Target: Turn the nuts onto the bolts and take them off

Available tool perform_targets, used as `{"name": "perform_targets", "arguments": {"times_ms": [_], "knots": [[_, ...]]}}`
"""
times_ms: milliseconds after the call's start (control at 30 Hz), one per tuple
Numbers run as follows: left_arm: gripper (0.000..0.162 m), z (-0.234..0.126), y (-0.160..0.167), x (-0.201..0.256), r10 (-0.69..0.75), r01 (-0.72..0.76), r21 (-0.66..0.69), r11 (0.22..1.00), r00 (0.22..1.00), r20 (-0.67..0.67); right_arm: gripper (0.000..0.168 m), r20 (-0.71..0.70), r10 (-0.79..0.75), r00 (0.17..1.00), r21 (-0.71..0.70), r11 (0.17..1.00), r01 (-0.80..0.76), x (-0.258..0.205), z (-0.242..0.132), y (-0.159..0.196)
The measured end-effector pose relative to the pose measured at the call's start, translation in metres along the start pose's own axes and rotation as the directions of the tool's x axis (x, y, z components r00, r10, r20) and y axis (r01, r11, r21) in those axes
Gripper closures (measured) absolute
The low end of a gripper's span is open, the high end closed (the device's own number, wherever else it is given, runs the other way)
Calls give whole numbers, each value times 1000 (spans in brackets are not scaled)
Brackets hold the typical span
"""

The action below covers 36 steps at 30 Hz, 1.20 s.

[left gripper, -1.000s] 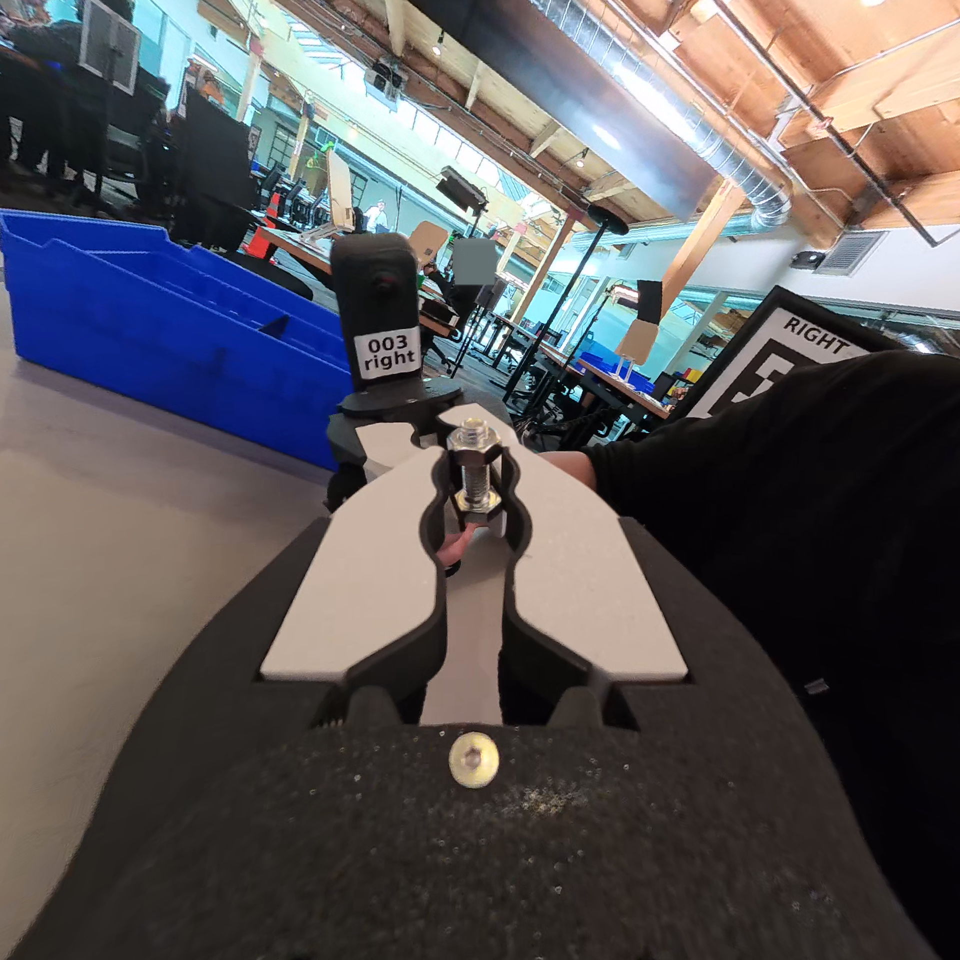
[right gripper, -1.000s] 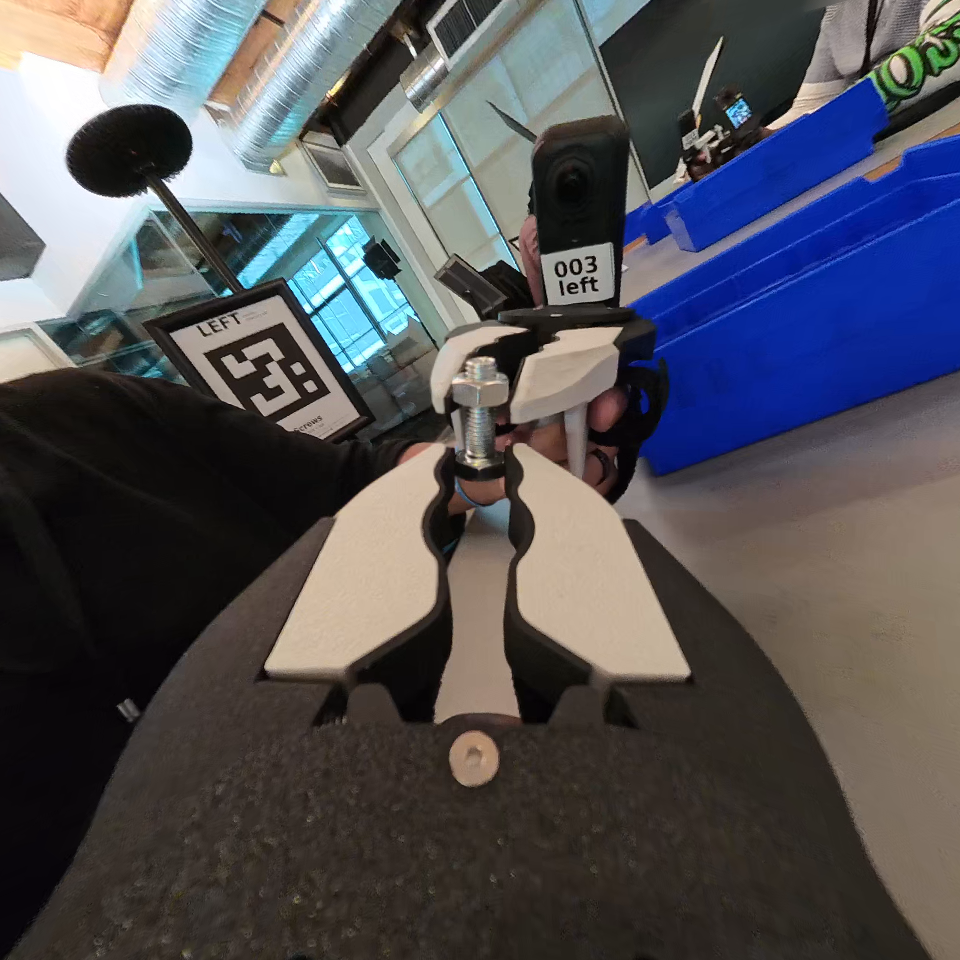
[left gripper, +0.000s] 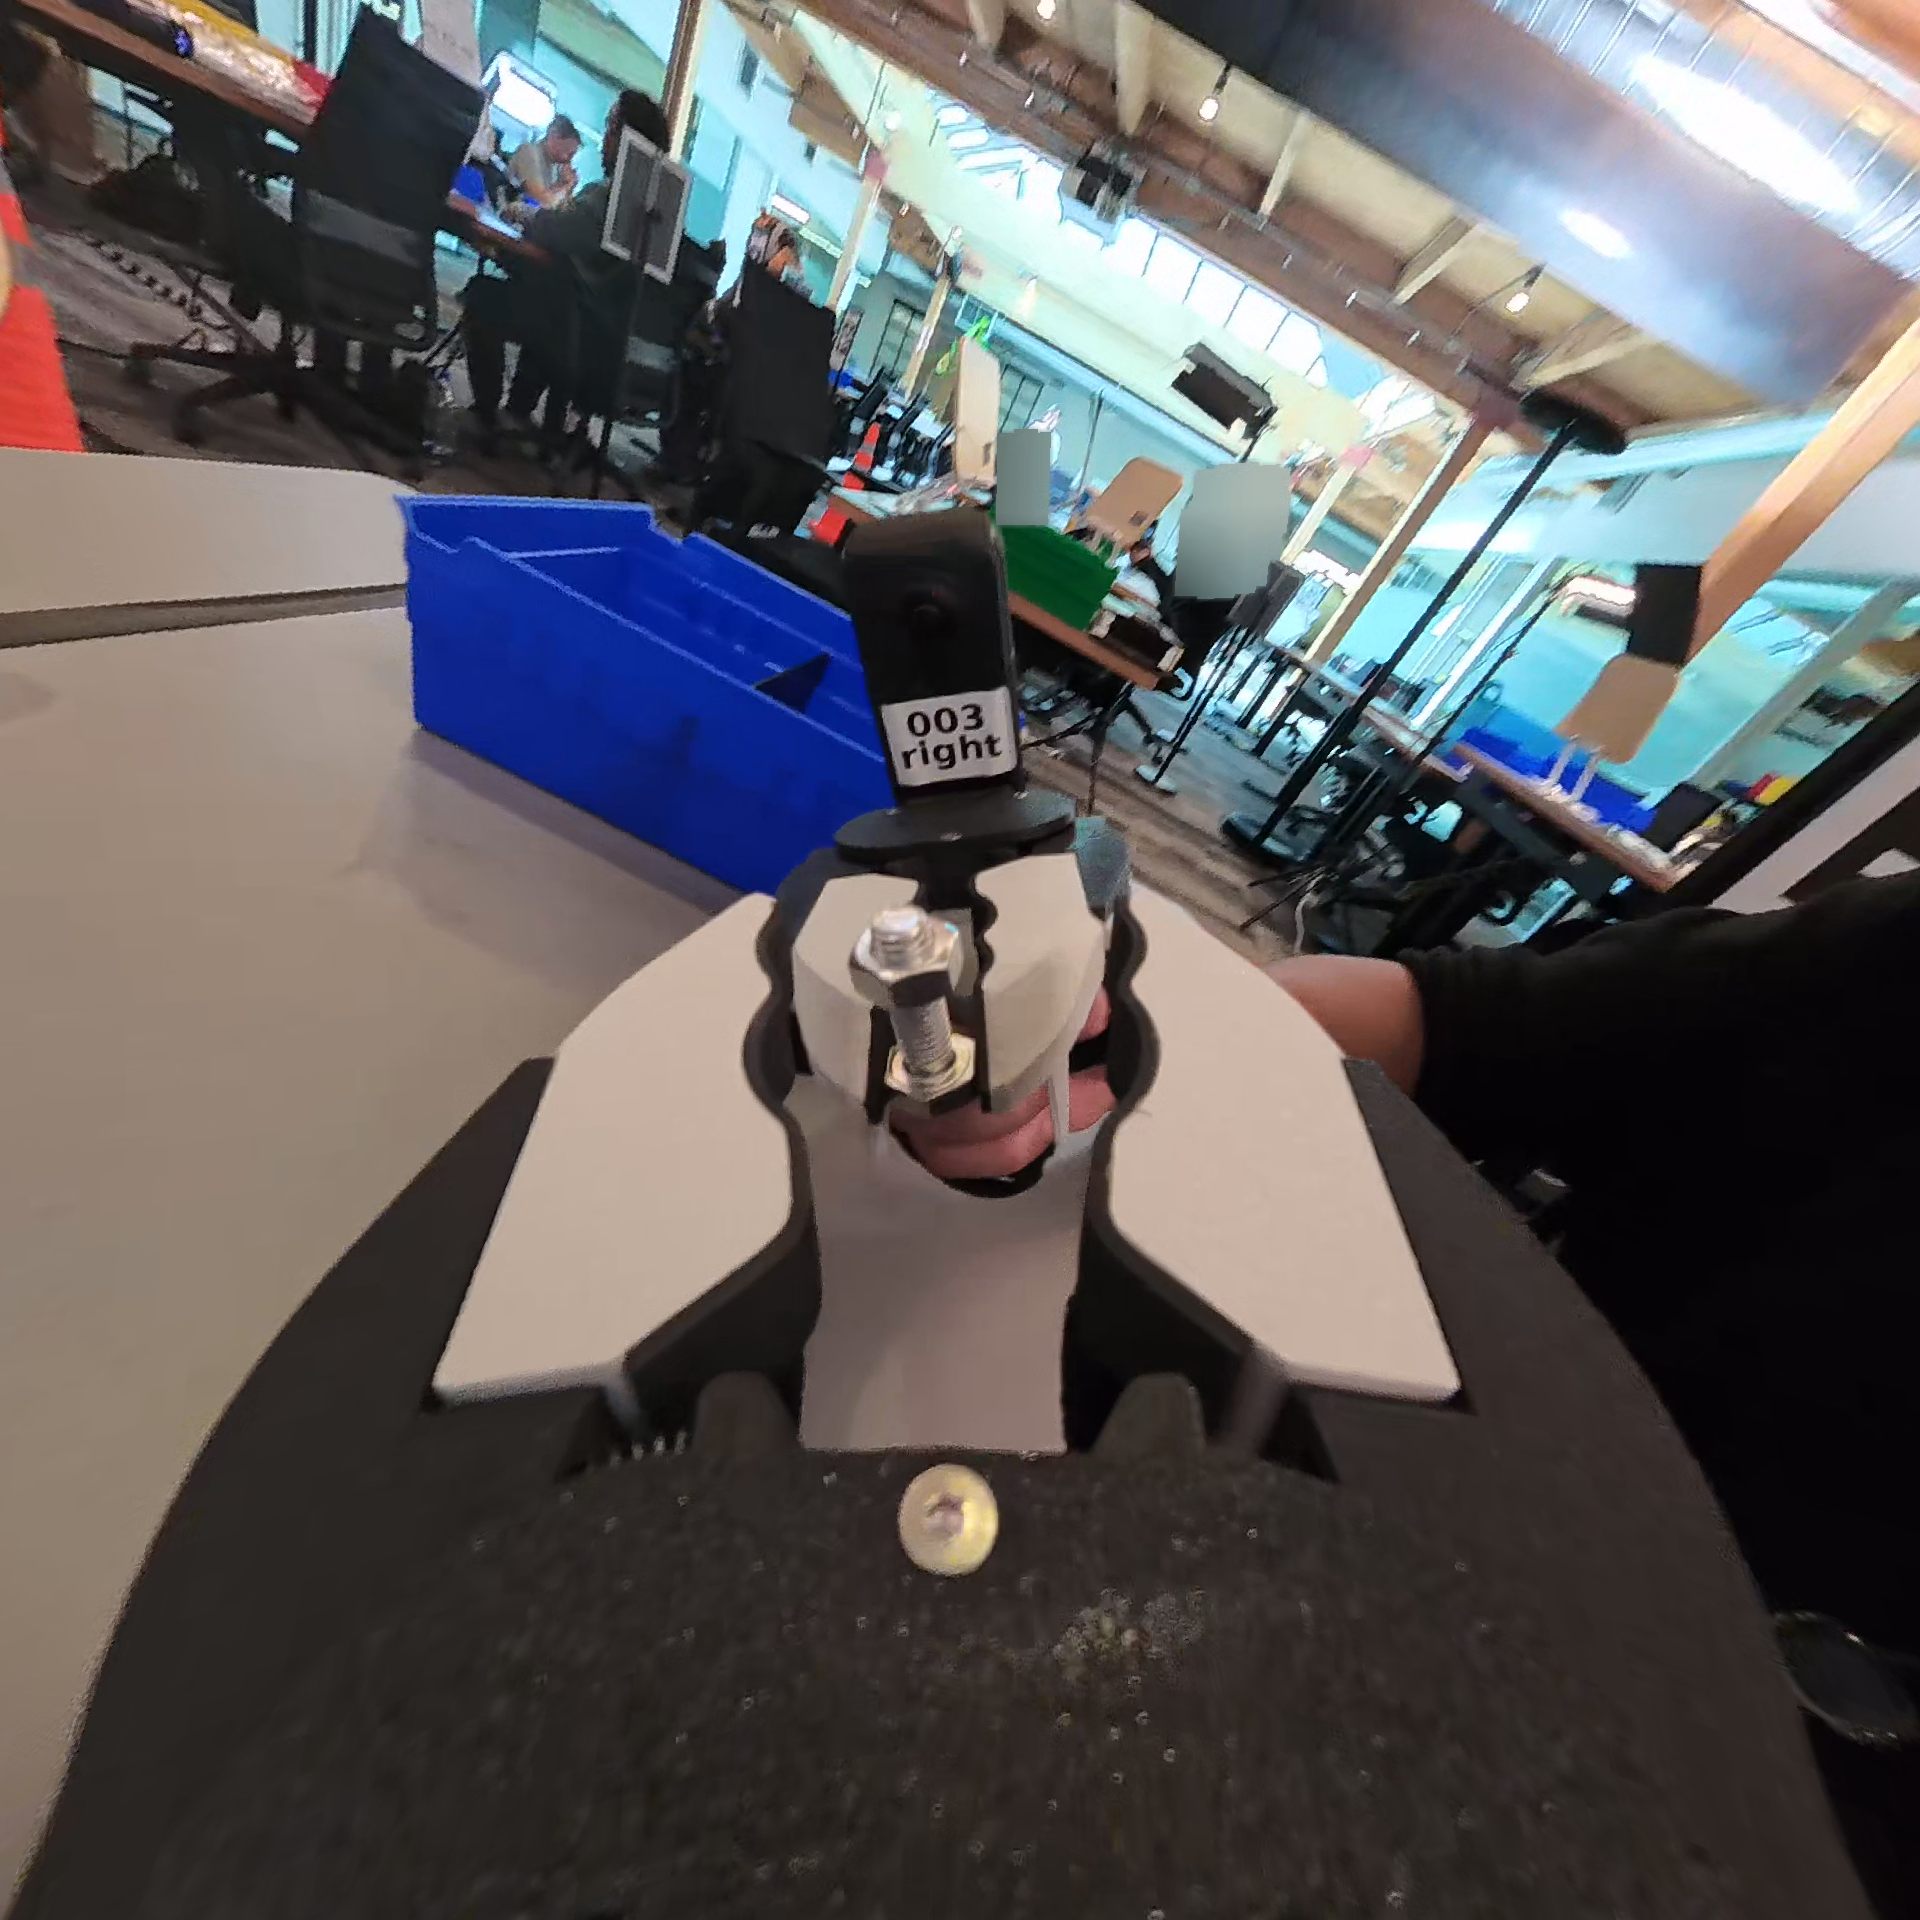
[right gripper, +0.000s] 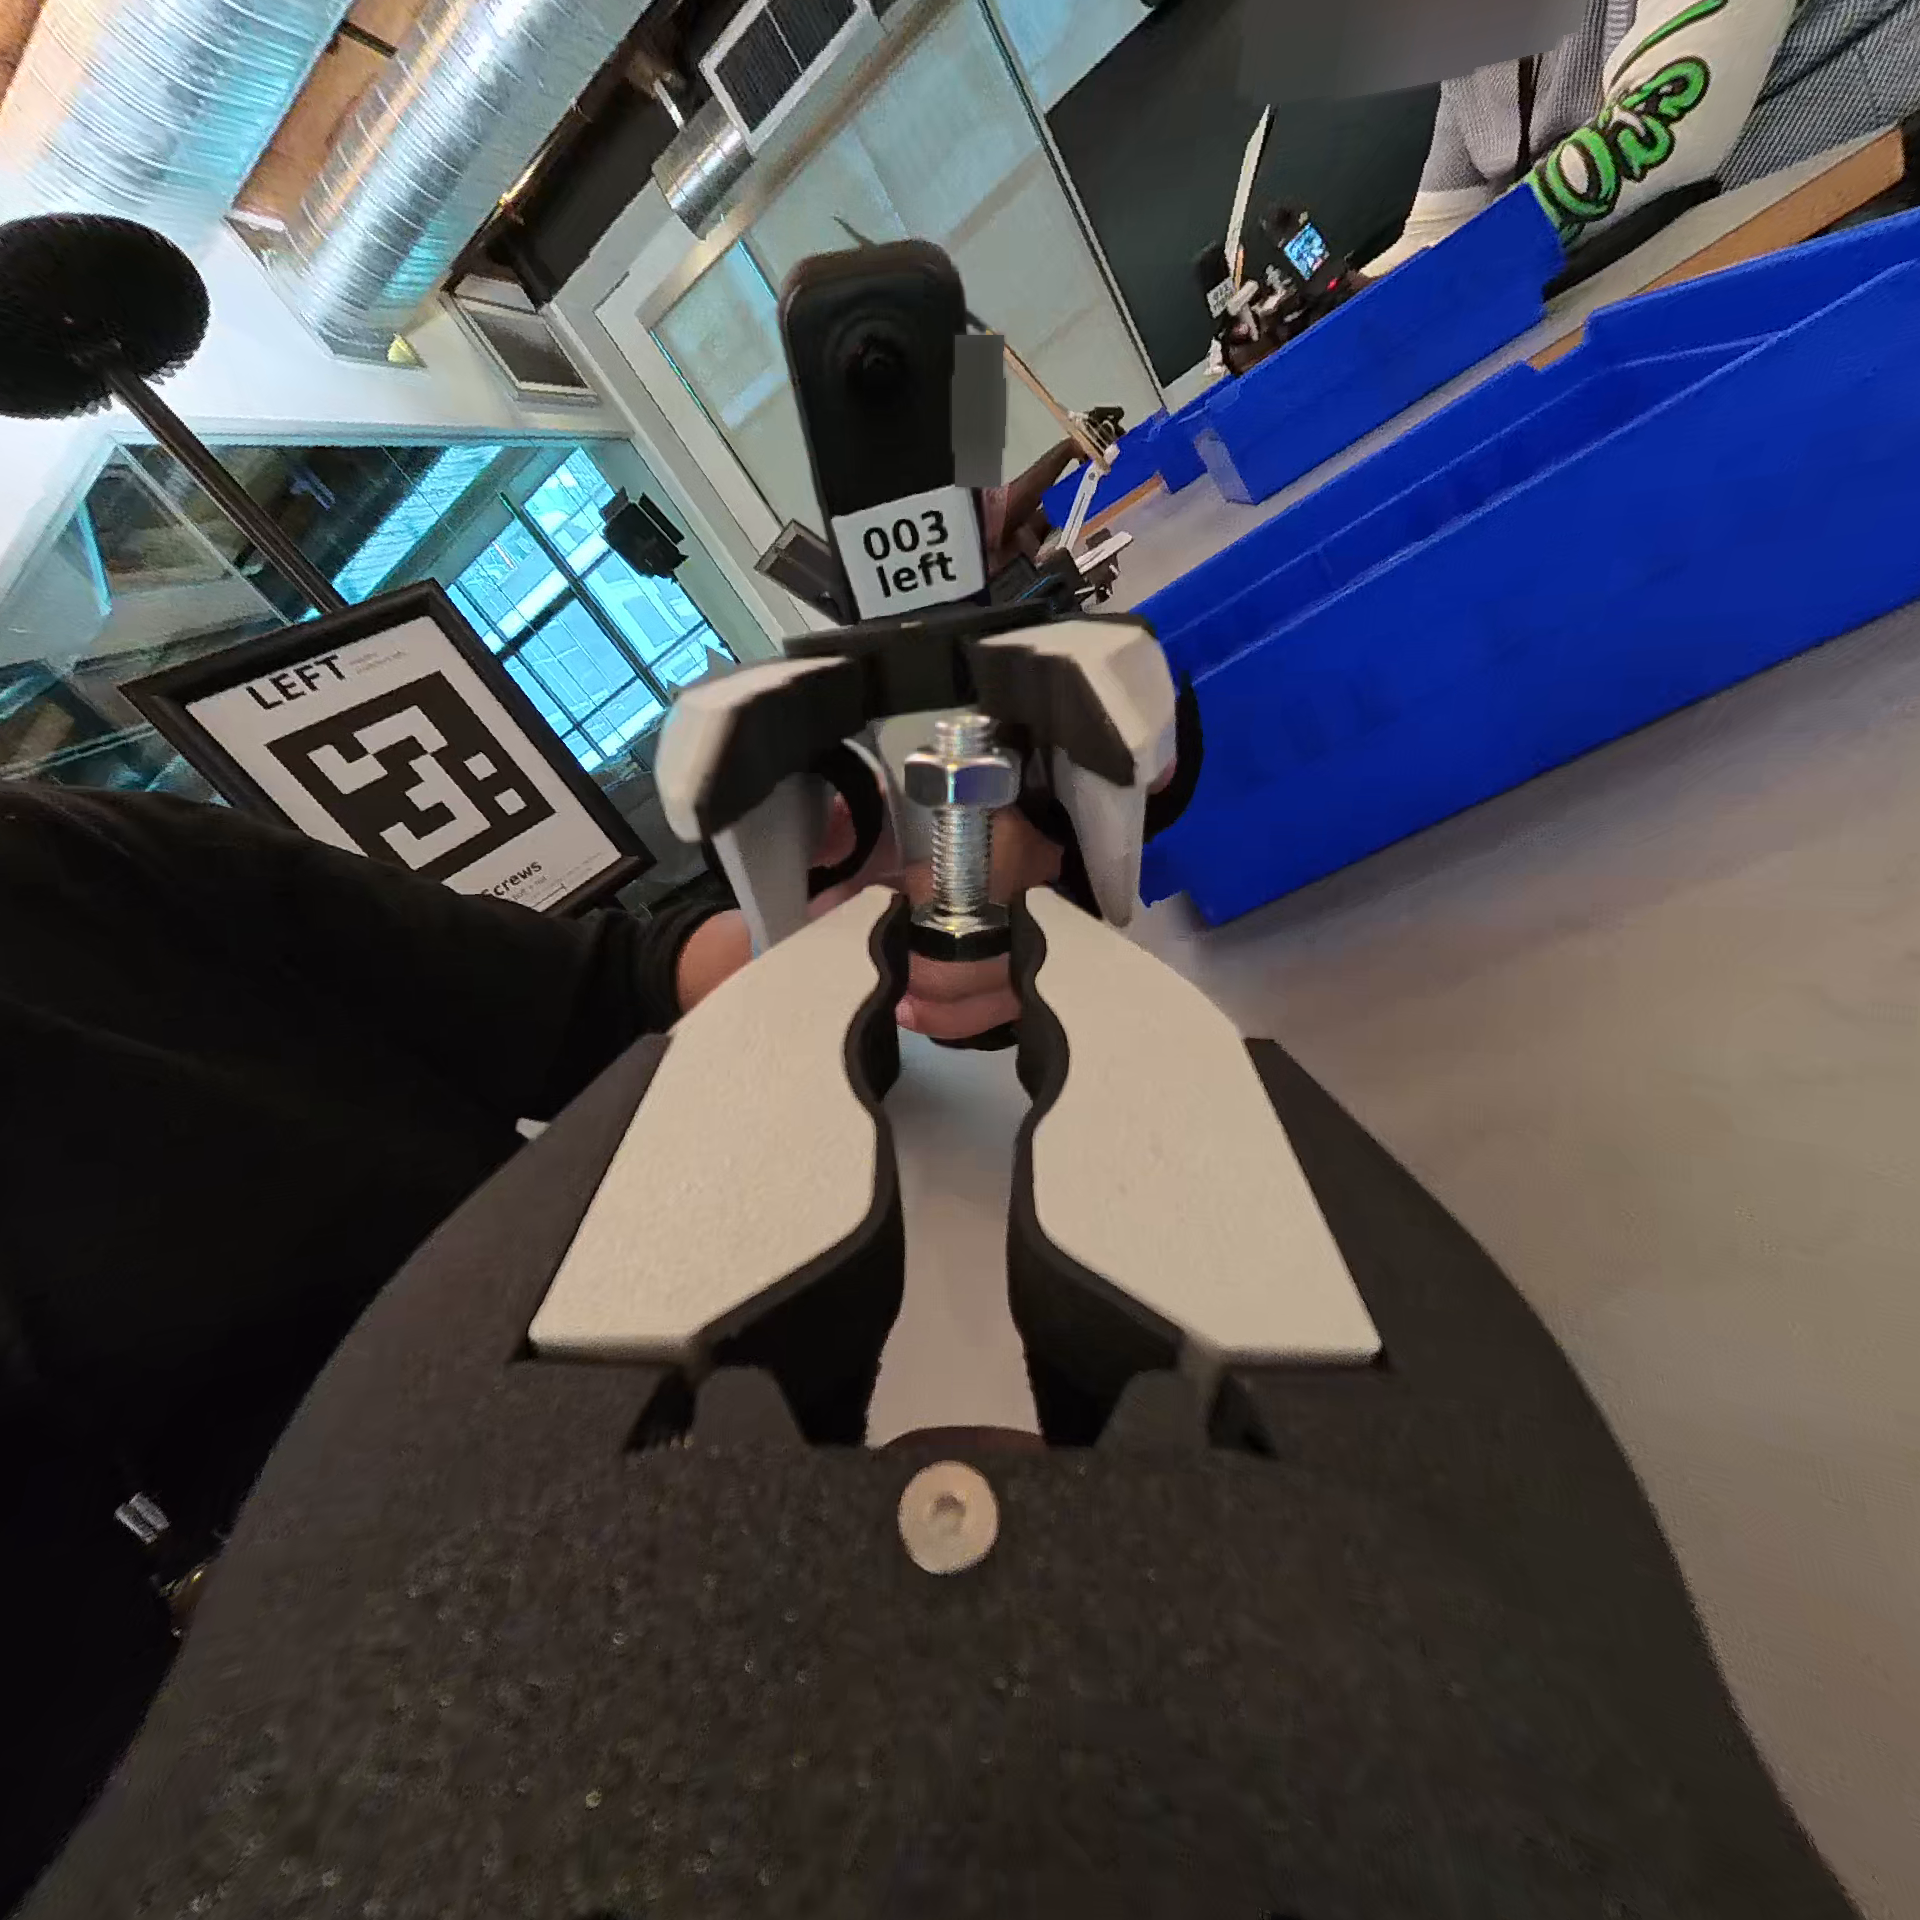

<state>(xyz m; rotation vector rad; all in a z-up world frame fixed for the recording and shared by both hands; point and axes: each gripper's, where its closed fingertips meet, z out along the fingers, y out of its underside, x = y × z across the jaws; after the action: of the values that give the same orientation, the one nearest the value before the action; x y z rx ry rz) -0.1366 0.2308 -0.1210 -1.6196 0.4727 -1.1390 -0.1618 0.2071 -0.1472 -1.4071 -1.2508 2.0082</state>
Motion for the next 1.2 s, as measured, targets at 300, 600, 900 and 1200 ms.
{"name": "perform_targets", "arguments": {"times_ms": [300,600,900,1200], "knots": [[103,-10,-11,2,-82,86,51,995,994,-72,151,-67,23,997,90,996,-17,14,-18,-19],[100,-4,-5,-4,-133,136,45,990,989,-65,150,-75,-64,995,-8,998,64,2,5,-4],[102,-6,-9,2,-94,98,53,994,994,-60,151,-178,-36,983,56,997,47,24,-23,-21],[100,-2,-3,-3,-125,127,48,991,991,-50,150,-115,-64,991,-31,998,61,11,-3,-4]]}}
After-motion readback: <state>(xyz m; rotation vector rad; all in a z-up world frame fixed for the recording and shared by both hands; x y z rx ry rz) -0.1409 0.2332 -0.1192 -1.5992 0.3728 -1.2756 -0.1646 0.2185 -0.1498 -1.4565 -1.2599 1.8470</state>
